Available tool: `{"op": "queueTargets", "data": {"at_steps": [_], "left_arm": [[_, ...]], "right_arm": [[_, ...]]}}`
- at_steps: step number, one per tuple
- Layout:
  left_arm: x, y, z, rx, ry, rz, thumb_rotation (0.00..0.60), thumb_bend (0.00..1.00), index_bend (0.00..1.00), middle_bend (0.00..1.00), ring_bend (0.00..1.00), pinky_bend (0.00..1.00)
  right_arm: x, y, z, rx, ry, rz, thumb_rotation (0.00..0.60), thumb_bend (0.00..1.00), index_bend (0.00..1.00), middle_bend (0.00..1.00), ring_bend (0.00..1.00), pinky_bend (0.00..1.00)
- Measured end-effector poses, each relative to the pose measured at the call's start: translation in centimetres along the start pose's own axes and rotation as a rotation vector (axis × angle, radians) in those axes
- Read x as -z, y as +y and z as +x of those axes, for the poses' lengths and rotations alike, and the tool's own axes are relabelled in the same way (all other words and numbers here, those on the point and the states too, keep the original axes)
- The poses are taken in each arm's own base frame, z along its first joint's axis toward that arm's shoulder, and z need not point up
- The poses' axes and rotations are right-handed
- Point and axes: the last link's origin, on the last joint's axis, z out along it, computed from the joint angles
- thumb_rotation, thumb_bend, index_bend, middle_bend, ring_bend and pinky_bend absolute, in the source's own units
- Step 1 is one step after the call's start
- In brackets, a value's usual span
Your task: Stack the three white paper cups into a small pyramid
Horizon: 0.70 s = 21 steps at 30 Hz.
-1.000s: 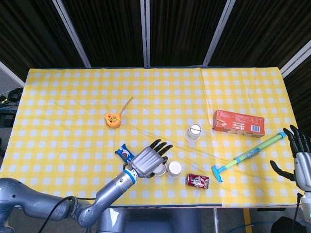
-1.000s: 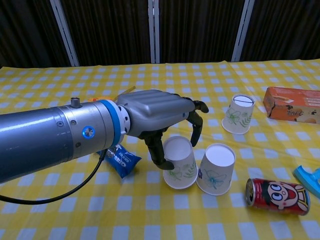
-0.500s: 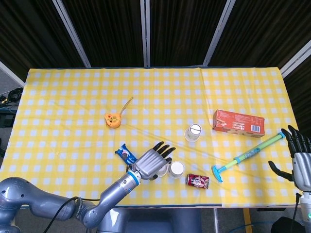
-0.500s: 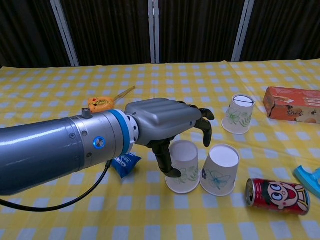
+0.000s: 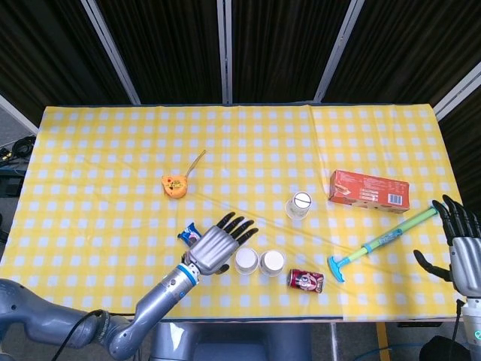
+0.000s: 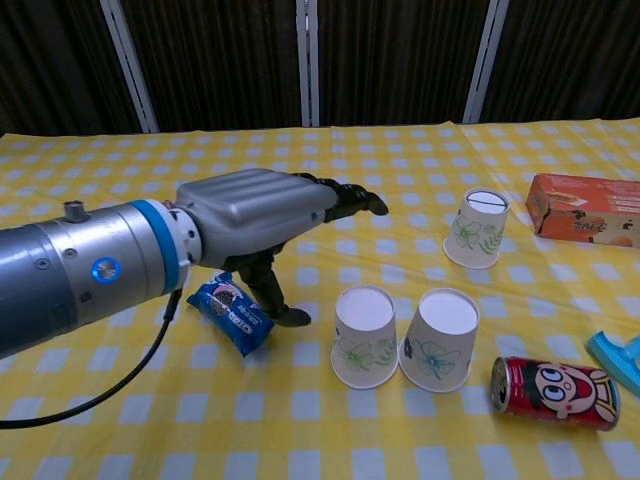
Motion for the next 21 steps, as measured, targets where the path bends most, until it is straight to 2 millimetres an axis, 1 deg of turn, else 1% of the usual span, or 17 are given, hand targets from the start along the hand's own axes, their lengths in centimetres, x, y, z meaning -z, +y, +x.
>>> {"op": "queueTargets", "data": {"at_steps": [2,5,8,9,11,12,14,15,18,21], "left_arm": [[1.2,-1.4,0.4,-0.002,0.039,0.034,0.600,0.23,0.04,0.00,0.00,0.00],[4.0,-4.1,1.1,-0.002,0.112,0.106,0.600,0.23,0.03,0.00,0.00,0.00],[7.6,-7.0,1.5,0.006,0.180,0.188,0.600,0.23,0.03,0.00,0.00,0.00],[9.2,-8.2,1.7,0.011,0.204,0.222,0.600,0.23,0.02,0.00,0.00,0.00],[11.7,-9.8,1.8,0.019,0.235,0.270,0.600,0.22,0.00,0.00,0.00,0.00],[13.4,-10.8,1.9,0.024,0.252,0.301,0.600,0.22,0.00,0.00,0.00,0.00],[15.8,-12.0,1.9,0.037,0.264,0.346,0.600,0.22,0.00,0.00,0.00,0.00],[17.3,-12.7,1.8,0.045,0.265,0.377,0.600,0.22,0.00,0.00,0.00,0.00],[20.4,-13.9,1.8,0.055,0.280,0.434,0.600,0.22,0.00,0.00,0.00,0.00],[22.8,-14.8,1.8,0.059,0.305,0.474,0.600,0.22,0.00,0.00,0.00,0.00]], "right_arm": [[0.0,-0.1,-0.1,0.008,-0.003,0.002,0.600,0.13,0.00,0.00,0.00,0.00],[0.0,-0.3,-0.4,0.025,-0.011,0.010,0.600,0.13,0.00,0.00,0.00,0.00],[0.0,-0.8,-0.9,0.041,-0.024,0.023,0.600,0.13,0.01,0.00,0.00,0.00],[-0.1,-1.0,-1.1,0.044,-0.028,0.027,0.600,0.13,0.01,0.00,0.00,0.00],[-0.4,-1.6,-1.5,0.045,-0.042,0.041,0.600,0.13,0.01,0.00,0.00,0.00],[-0.6,-1.9,-1.6,0.045,-0.048,0.049,0.600,0.13,0.02,0.00,0.00,0.00],[-1.2,-2.6,-1.9,0.053,-0.057,0.067,0.600,0.13,0.04,0.00,0.00,0.00],[-1.5,-2.9,-2.0,0.060,-0.061,0.073,0.600,0.13,0.05,0.00,0.00,0.00],[-2.9,-4.3,-2.5,0.073,-0.079,0.103,0.600,0.13,0.09,0.00,0.00,0.00],[-4.4,-6.3,-3.2,0.062,-0.116,0.140,0.600,0.13,0.13,0.00,0.00,0.00]]}}
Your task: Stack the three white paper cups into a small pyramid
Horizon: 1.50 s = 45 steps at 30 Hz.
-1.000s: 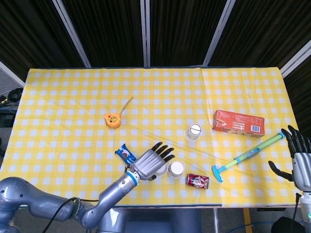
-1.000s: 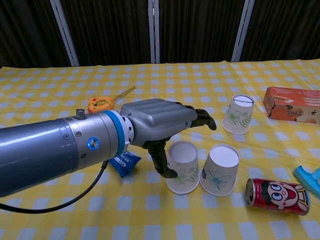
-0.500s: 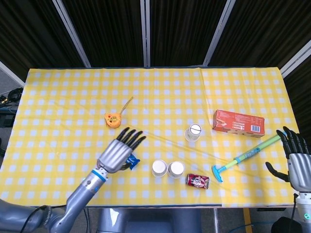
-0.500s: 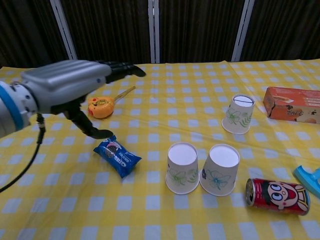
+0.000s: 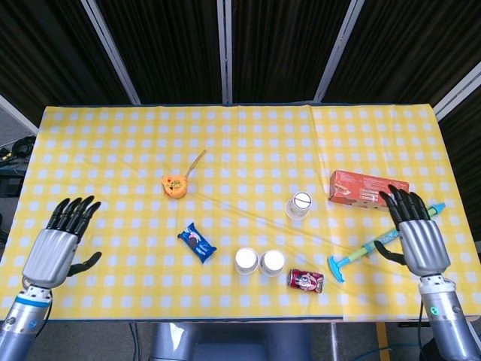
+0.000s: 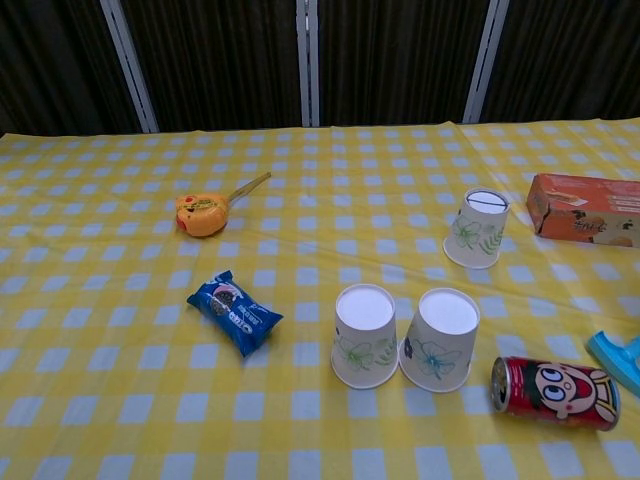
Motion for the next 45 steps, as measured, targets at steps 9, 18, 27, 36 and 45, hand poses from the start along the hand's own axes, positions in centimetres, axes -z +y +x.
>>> {"op": "queueTargets", "data": {"at_steps": [9,18,27,36,45], "left_arm": [[0.5,-1.6,0.8,0.036,0.016,0.007,0.600,0.22,0.00,0.00,0.00,0.00],[0.3,-2.1,1.1,0.065,0.011,-0.001,0.600,0.22,0.00,0.00,0.00,0.00],[0.3,-2.3,1.3,0.078,0.011,-0.008,0.600,0.22,0.00,0.00,0.00,0.00],[0.2,-2.3,1.2,0.074,0.000,-0.004,0.600,0.22,0.00,0.00,0.00,0.00],[0.1,-2.3,1.2,0.062,-0.004,-0.002,0.600,0.22,0.00,0.00,0.00,0.00]], "right_arm": [[-5.3,-6.6,-2.1,0.020,-0.138,0.133,0.600,0.15,0.21,0.00,0.00,0.00],[-9.3,-11.9,-5.0,0.052,-0.288,0.170,0.600,0.14,0.17,0.00,0.00,0.00],[-13.0,-15.0,-6.8,0.155,-0.358,0.142,0.600,0.14,0.28,0.00,0.00,0.00],[-15.3,-13.7,-7.8,0.231,-0.371,0.053,0.600,0.14,0.29,0.00,0.00,0.00],[-15.6,-12.2,-8.3,0.270,-0.410,0.003,0.600,0.16,0.31,0.00,0.00,0.00]]}}
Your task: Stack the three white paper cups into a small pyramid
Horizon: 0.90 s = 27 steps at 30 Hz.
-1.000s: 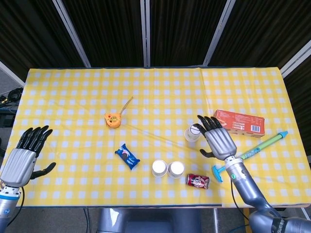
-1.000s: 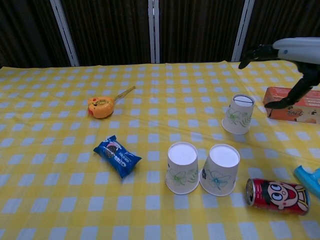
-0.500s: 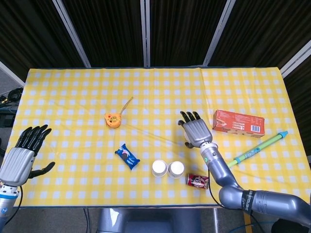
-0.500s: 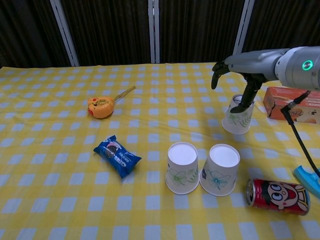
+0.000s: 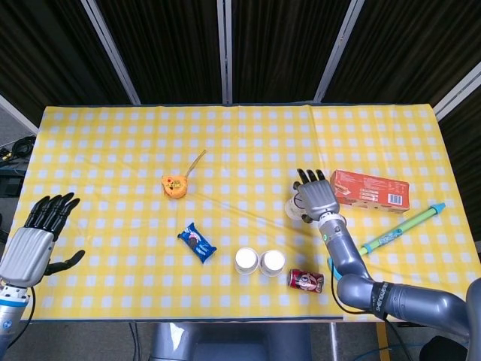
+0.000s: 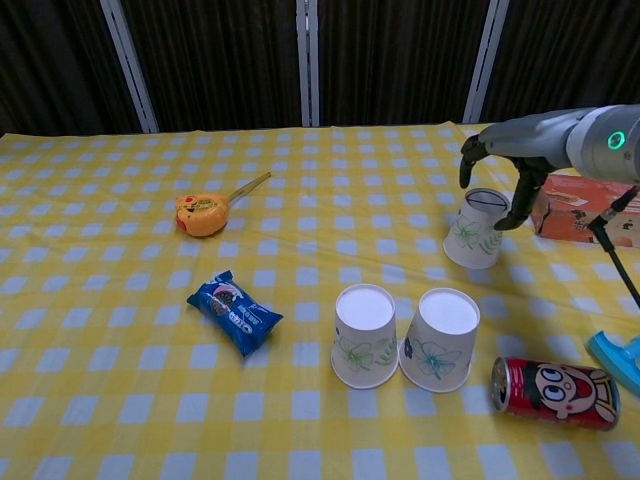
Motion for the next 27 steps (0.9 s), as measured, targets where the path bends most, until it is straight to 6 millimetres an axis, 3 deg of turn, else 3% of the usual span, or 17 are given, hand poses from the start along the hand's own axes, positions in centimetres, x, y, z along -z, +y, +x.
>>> {"op": "queueTargets", "data": {"at_steps": [12,18,27], "left_arm": [[-0.1,0.1,-0.1,0.004,-0.005,0.000,0.600,0.22,0.00,0.00,0.00,0.00],[-0.2,0.0,-0.1,-0.008,-0.004,0.007,0.600,0.22,0.00,0.00,0.00,0.00],[-0.4,-0.2,-0.4,-0.014,-0.011,0.020,0.600,0.22,0.00,0.00,0.00,0.00]], "right_arm": [[-0.6,0.3,-0.4,0.001,0.014,-0.006,0.600,0.24,0.46,0.09,0.00,0.00],[-0.2,-0.4,-0.3,0.002,0.043,0.020,0.600,0.24,0.49,0.12,0.00,0.00],[2.5,-2.8,2.8,-0.031,0.172,0.119,0.600,0.24,0.50,0.13,0.00,0.00]]}}
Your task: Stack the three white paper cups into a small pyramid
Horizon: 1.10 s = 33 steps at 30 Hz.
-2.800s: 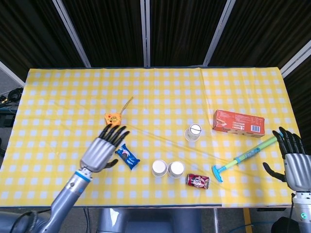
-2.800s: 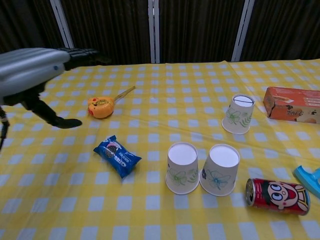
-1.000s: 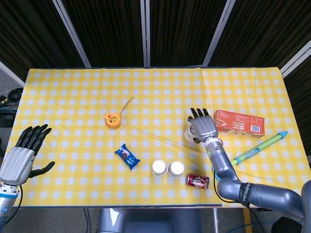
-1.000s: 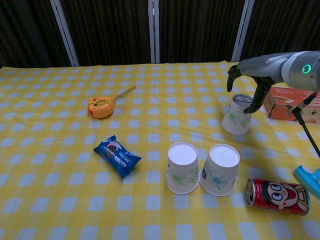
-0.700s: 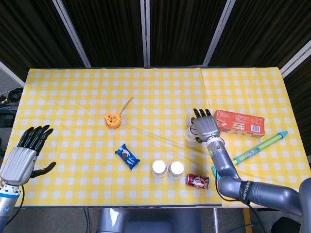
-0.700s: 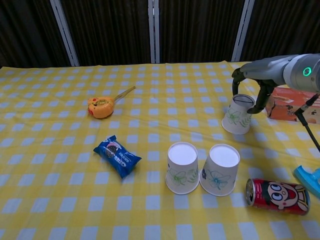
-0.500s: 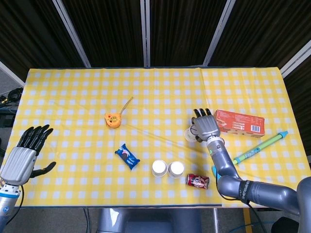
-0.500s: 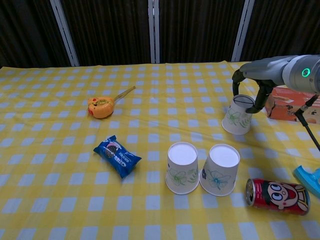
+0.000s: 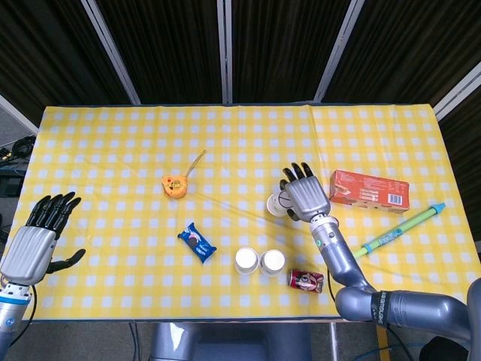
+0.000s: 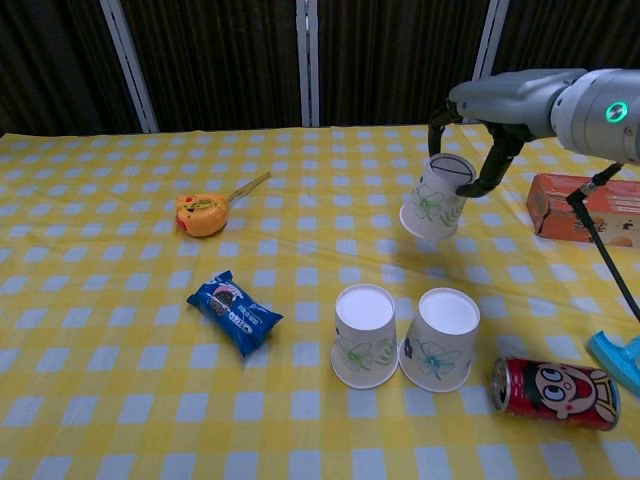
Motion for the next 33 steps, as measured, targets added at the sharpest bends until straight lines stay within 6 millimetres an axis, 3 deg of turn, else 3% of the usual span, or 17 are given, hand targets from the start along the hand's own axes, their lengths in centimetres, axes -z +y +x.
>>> {"op": "queueTargets", "data": {"at_steps": [8,15,21,33], "left_arm": [[-0.1,-0.1,0.0,0.003,0.001,0.005,0.600,0.22,0.00,0.00,0.00,0.00],[0.0,-0.1,0.2,0.014,0.004,0.002,0.600,0.22,0.00,0.00,0.00,0.00],[0.0,-0.2,0.2,0.025,-0.005,-0.001,0.600,0.22,0.00,0.00,0.00,0.00],[0.1,0.0,0.3,0.021,-0.003,-0.007,0.600,0.22,0.00,0.00,0.00,0.00]], "right_arm": [[4.2,-4.0,4.9,-0.042,0.113,0.149,0.600,0.24,0.50,0.12,0.00,0.00],[8.5,-7.3,7.2,-0.070,0.132,0.286,0.600,0.24,0.50,0.12,0.00,0.00],[10.9,-8.4,6.7,-0.034,0.090,0.359,0.600,0.24,0.52,0.13,0.00,0.00],[12.4,-6.3,3.6,0.035,-0.015,0.330,0.600,0.24,0.53,0.13,0.00,0.00]]}}
